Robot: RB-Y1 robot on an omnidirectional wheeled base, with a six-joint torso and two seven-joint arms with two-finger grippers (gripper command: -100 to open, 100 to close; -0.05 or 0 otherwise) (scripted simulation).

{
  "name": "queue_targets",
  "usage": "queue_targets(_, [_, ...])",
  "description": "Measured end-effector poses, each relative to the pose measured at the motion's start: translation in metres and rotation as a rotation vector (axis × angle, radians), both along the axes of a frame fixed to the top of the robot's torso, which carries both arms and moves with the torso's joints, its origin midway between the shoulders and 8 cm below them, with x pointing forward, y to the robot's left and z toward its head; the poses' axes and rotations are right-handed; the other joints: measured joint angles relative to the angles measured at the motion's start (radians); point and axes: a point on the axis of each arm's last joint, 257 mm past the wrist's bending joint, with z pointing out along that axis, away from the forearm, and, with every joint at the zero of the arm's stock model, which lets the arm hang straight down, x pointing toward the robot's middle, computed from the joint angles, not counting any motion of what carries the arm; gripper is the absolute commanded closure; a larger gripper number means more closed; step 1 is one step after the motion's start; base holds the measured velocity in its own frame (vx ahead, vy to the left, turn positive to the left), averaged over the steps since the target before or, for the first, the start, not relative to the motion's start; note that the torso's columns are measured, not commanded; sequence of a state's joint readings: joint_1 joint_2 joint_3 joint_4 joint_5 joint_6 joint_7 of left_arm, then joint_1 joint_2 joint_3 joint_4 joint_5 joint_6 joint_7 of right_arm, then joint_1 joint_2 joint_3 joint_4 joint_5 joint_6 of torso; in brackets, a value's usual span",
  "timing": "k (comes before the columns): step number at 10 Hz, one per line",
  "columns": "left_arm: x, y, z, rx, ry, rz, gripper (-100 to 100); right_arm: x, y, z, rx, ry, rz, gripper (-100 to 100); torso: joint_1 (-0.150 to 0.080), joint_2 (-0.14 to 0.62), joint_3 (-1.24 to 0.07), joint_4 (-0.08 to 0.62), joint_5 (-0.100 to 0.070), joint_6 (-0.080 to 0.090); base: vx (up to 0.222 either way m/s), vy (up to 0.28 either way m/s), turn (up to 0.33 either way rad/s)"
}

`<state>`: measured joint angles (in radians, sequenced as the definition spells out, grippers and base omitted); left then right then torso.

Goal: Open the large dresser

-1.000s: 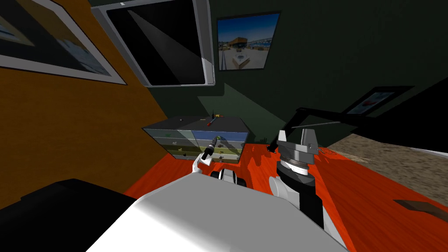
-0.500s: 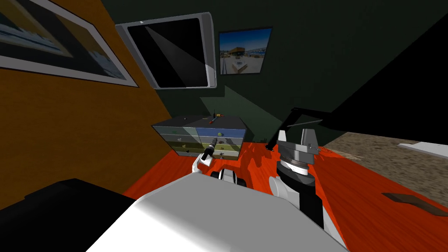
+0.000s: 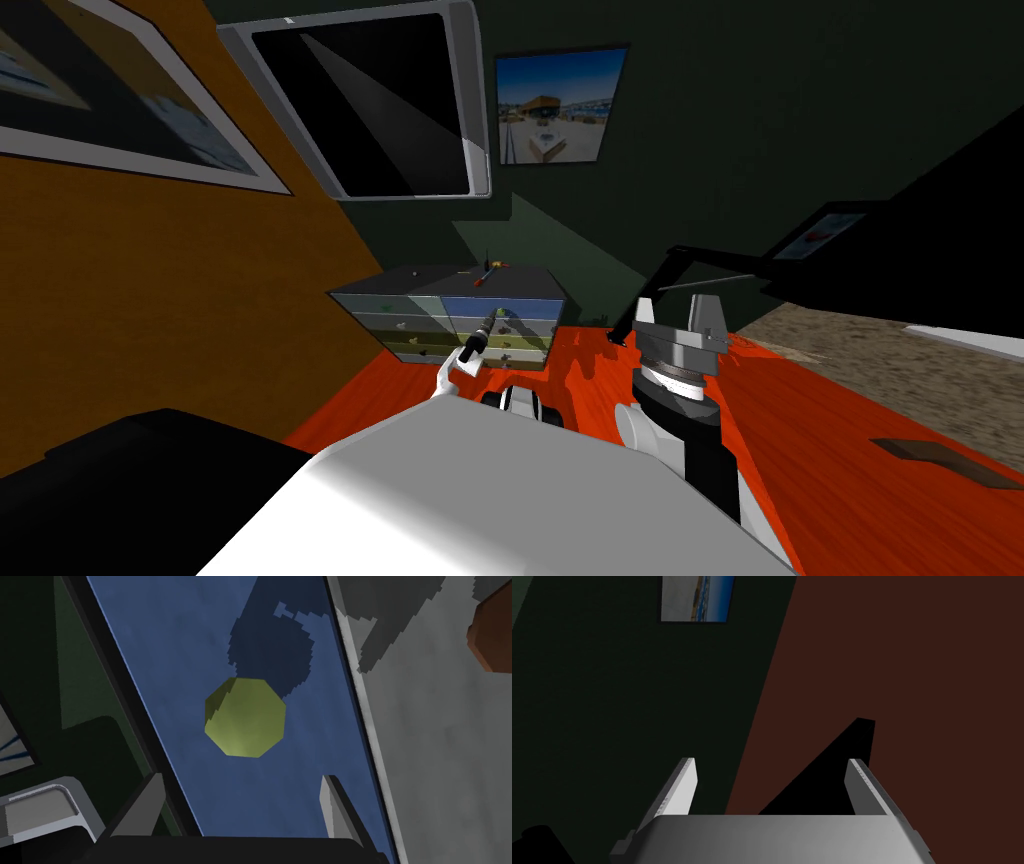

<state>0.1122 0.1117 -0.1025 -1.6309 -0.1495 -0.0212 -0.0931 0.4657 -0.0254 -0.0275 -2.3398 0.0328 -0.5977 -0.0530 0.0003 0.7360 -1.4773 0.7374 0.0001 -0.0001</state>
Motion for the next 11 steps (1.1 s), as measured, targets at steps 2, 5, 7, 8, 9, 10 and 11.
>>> queue_targets(2, [0.002,-0.004,-0.004,-0.014,0.015,0.003,-100,0.0,0.0,0.0,0.0,0.0,0.0,0,-0.003,0.008,0.005,0.002,-0.001,0.0,0.047,0.006,-0.003])
queue_targets(5, [0.002,-0.006,0.002,-0.014,0.002,-0.001,100,0.0,0.0,0.0,0.0,0.0,0.0,0,-0.001,0.006,0.004,-0.001,0.001,0.0,-0.094,-0.012,0.014])
queue_targets(7, [0.0,-0.01,0.001,-0.015,0.008,-0.005,100,0.0,0.0,0.0,0.0,0.0,0.0,0,0.003,0.005,0.003,0.0,0.001,-0.001,-0.218,0.007,-0.005])
queue_targets(8, [-0.002,-0.012,0.0,-0.016,0.013,-0.008,100,0.0,0.0,0.0,0.0,0.0,0.0,0,0.003,0.003,0.002,0.0,0.001,-0.003,-0.103,-0.014,-0.014])
queue_targets(9, [-0.003,-0.013,-0.003,-0.017,0.021,-0.009,100,0.0,0.0,0.0,0.0,0.0,0.0,0,0.002,-0.004,-0.002,0.001,0.0,-0.003,-0.125,-0.015,0.011])
queue_targets(10, [-0.004,-0.014,-0.002,-0.017,0.019,-0.011,100,0.0,0.0,0.0,0.0,0.0,0.0,0,0.001,-0.001,-0.001,-0.001,0.0,-0.002,-0.194,-0.028,0.029])
queue_targets(11, [-0.004,-0.016,0.0,-0.017,0.016,-0.013,100,0.0,0.0,0.0,0.0,0.0,0.0,0,0.001,0.003,0.002,-0.001,0.001,-0.002,-0.2,-0.045,0.034])
